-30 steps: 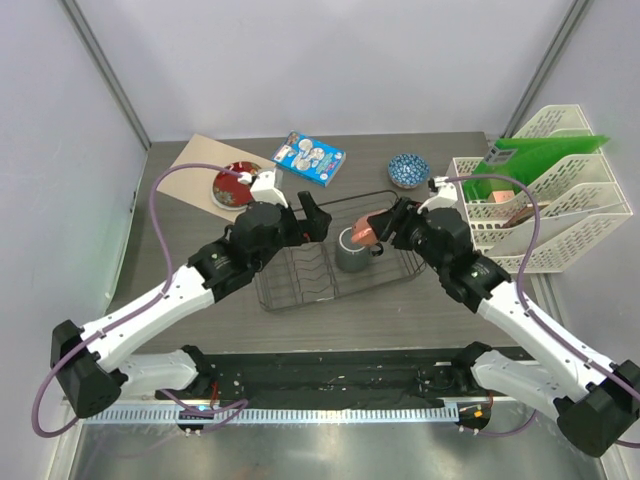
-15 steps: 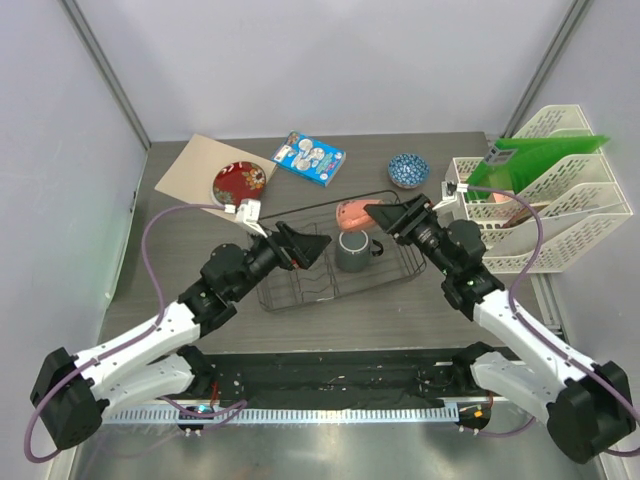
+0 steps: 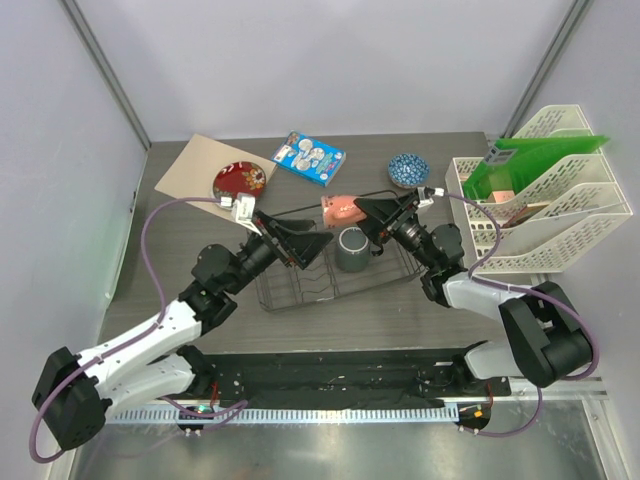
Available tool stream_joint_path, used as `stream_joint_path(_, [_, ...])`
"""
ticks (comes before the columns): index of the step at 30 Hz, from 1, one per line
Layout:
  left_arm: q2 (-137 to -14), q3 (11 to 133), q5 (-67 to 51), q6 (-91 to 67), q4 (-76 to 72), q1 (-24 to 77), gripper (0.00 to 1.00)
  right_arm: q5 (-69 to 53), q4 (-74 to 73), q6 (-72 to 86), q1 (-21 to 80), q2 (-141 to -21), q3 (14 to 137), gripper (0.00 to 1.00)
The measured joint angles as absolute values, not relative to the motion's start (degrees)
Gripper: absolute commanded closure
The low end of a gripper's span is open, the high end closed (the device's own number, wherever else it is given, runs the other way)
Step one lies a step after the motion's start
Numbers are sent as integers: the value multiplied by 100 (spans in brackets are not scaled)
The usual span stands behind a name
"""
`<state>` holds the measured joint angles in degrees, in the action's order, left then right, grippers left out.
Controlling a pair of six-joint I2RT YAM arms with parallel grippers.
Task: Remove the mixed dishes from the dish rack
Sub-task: Place the cup at the center of the board.
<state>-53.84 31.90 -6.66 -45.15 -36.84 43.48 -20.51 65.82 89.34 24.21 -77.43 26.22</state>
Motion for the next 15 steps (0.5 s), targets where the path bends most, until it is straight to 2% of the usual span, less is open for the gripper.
stream_joint_path(8, [-5605, 3352, -609, -3990, -3520, 4346, 0, -2248, 7050, 9192, 2718, -7743, 2692, 99])
stream_joint_path(10, [-5690, 3352, -600, -3964, -3487, 4340, 3, -2290, 7067, 9212, 2792, -7745, 2694, 99])
stream_joint_path(15, [-5867, 3395, -705, -3966, -3546, 4338, 19, -2318, 7039, 9209, 2856, -7765, 2694, 99])
